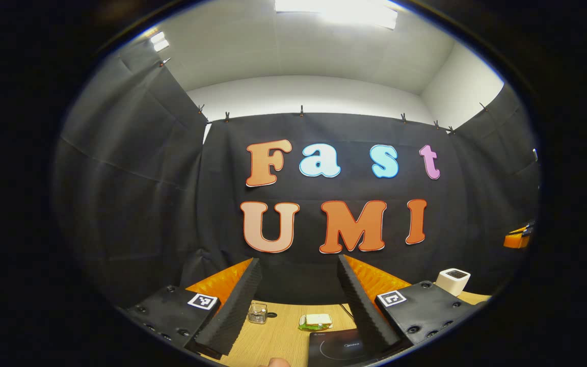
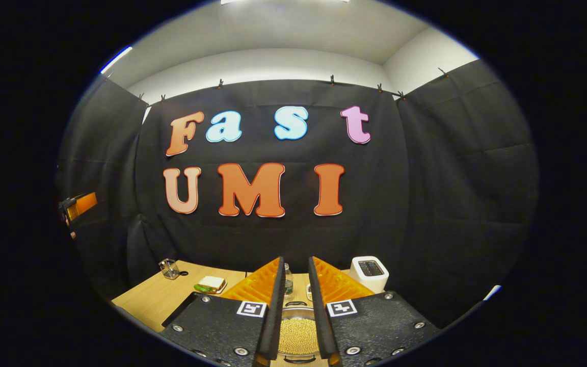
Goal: First push the handle of the pot to place it horizontally, then grasp the pot with both hands and set it on the induction cooktop.
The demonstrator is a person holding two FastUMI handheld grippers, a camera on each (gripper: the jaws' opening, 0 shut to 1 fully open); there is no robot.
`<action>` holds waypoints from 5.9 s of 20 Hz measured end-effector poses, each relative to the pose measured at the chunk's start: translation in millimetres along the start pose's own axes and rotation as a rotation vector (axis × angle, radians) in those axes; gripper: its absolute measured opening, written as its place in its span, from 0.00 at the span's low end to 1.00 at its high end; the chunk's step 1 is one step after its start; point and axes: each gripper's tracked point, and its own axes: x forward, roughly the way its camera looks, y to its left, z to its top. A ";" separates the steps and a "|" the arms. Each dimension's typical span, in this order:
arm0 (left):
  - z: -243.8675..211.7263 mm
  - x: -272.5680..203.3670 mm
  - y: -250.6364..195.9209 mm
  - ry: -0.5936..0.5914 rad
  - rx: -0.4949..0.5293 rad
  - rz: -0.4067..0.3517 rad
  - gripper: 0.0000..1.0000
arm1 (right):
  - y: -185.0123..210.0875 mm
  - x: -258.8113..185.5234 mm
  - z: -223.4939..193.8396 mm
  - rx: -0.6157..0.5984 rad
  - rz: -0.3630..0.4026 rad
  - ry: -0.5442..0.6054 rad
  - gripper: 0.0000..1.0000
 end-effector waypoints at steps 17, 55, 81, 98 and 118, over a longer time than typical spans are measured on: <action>-23.9 6.2 14.6 0.040 0.000 0.016 0.93 | 42.5 10.8 -190.6 -0.039 0.089 0.426 0.18; -42.6 18.4 -0.8 0.073 0.028 0.019 0.93 | -7.5 -22.0 -375.2 0.212 -0.024 0.799 0.00; -29.6 38.2 -25.1 0.068 0.058 0.008 1.00 | -109.8 38.7 -377.7 0.285 -0.184 0.753 0.00; -37.2 64.3 -29.8 0.080 0.078 0.030 0.99 | -161.5 93.9 -392.8 0.328 -0.252 0.792 0.00; -53.2 89.1 -41.2 0.109 0.075 0.019 0.98 | -186.2 160.5 -390.5 0.301 -0.244 0.794 0.00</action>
